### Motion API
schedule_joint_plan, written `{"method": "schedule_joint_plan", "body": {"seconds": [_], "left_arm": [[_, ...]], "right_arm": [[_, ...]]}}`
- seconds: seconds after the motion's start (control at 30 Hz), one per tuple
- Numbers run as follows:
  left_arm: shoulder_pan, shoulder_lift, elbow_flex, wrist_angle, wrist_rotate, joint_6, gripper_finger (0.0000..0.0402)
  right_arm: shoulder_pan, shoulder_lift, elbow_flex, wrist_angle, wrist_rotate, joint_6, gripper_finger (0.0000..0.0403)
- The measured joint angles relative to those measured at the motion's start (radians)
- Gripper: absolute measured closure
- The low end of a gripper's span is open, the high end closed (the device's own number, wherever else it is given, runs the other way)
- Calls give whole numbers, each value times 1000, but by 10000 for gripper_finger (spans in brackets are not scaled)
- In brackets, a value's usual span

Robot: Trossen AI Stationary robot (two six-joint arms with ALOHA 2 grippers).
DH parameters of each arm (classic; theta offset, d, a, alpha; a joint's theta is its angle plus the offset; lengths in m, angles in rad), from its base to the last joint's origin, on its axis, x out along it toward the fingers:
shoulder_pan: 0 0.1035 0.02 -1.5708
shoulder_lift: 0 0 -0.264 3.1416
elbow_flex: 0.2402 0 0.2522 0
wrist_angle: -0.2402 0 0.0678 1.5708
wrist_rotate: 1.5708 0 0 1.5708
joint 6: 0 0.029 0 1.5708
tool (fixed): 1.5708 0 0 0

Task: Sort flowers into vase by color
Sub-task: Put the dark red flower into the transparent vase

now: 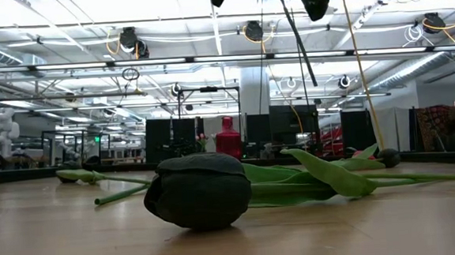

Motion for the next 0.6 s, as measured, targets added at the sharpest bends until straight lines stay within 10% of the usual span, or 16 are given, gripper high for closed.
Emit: {"method": "schedule_joint_plan", "body": {"seconds": [0.4,0.6], "left_arm": [[-72,-9,0,-35,-101,-33,236],[-143,-9,-1,-130,-318,-178,198]], "right_arm": [[15,-49,0,-38,-4,-1,401],[36,-115,0,-71,7,-6,402]]}}
